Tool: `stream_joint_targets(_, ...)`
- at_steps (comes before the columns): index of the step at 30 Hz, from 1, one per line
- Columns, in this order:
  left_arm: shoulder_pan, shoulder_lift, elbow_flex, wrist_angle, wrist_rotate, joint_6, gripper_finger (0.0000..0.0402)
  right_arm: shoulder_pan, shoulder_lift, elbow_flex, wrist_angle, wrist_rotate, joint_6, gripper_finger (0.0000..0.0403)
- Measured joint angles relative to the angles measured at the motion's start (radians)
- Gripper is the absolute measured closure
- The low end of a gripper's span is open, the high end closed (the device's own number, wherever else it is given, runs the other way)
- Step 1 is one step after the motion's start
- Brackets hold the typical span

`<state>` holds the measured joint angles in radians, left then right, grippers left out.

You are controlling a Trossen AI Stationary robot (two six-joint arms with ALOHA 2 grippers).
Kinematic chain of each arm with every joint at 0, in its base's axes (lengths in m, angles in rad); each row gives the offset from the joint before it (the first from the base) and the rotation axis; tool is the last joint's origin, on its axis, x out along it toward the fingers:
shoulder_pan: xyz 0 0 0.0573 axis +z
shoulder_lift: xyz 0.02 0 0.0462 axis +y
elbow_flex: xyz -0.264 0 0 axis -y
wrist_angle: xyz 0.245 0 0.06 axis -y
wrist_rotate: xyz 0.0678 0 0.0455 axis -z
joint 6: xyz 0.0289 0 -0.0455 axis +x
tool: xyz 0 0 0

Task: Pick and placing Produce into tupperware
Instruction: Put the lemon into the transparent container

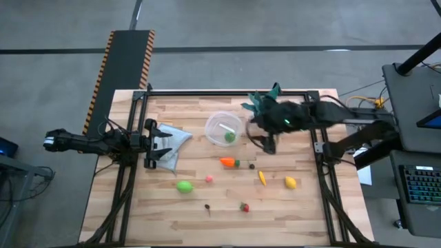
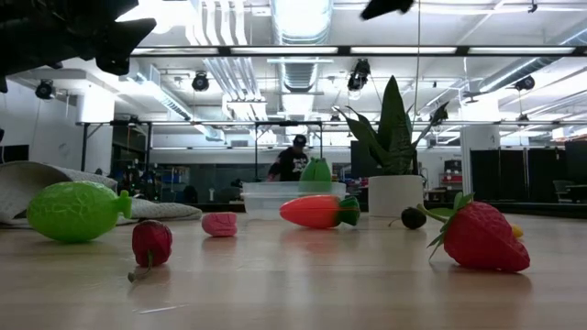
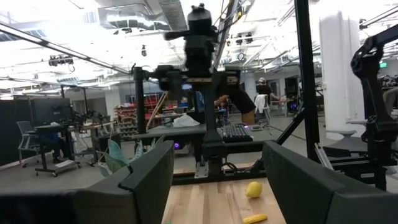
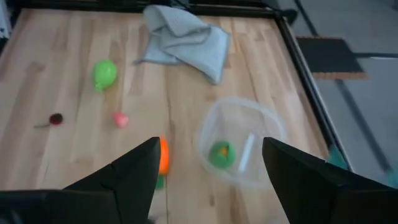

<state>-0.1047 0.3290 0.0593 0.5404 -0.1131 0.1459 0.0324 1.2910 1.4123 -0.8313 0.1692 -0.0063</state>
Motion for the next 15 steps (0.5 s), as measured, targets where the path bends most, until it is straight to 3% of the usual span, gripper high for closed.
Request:
stream_joint_targets(8,0.000,0.000,0.000,0.000,0.000,0.000,0.0171,0.228,-0.159,-0.108,-0.111,0.211,0.255,0.0129)
stream_joint_targets(15,0.000,0.002,0.000,0.001,0.000,0.000,0.0171,0.359,-0.199,-0.204,-0.150,0.254,0.441,0.0131)
